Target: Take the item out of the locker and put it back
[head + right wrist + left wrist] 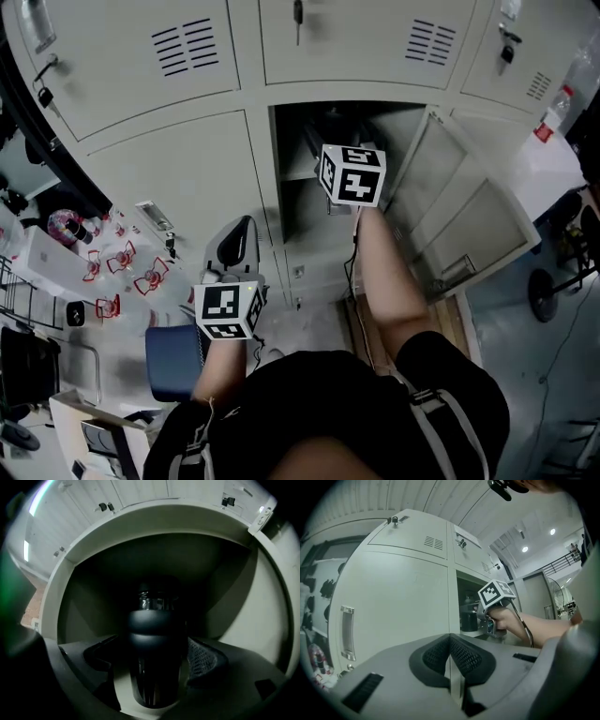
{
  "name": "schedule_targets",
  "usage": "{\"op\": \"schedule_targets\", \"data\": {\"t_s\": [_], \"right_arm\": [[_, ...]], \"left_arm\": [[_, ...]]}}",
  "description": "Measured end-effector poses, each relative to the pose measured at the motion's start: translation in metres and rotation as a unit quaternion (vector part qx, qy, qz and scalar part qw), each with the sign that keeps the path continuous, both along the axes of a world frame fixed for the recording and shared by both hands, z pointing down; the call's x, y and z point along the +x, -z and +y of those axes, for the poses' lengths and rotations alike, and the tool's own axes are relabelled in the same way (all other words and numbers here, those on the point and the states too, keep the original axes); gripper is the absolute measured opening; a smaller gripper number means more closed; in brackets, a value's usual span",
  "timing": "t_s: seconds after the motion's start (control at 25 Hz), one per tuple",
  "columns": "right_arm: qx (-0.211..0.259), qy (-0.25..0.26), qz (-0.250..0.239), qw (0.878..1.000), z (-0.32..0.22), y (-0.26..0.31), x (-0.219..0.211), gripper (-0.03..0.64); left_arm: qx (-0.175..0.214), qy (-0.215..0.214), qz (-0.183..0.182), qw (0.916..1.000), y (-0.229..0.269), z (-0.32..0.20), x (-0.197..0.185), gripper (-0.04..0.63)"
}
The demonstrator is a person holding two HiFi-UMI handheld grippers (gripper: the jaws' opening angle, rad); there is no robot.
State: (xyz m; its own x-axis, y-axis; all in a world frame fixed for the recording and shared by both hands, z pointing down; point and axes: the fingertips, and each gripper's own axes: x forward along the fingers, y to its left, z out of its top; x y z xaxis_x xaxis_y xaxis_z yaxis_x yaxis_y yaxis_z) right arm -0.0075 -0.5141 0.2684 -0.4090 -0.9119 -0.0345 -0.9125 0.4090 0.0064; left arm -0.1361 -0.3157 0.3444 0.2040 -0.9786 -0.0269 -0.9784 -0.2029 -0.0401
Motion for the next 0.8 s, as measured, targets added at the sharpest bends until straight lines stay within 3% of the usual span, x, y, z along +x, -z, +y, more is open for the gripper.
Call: {"op": "schedule_targets", "data": {"t_s": [0.32,0.8], "right_arm": [[-0.025,-0.024,0.016,0.999,-0.023,-0.007,-0.005,0.443],[-0.062,-0.014,0.012,0.998,-0.017,-0.008,-0.004,0.449]], "left_arm": [[0.003,0.01,0.001,0.9999,0.0,0.002,-0.02,0.012],[0.014,-0.002,0.003,0.9999,0.008,-0.001,-0.026,0.012]]}}
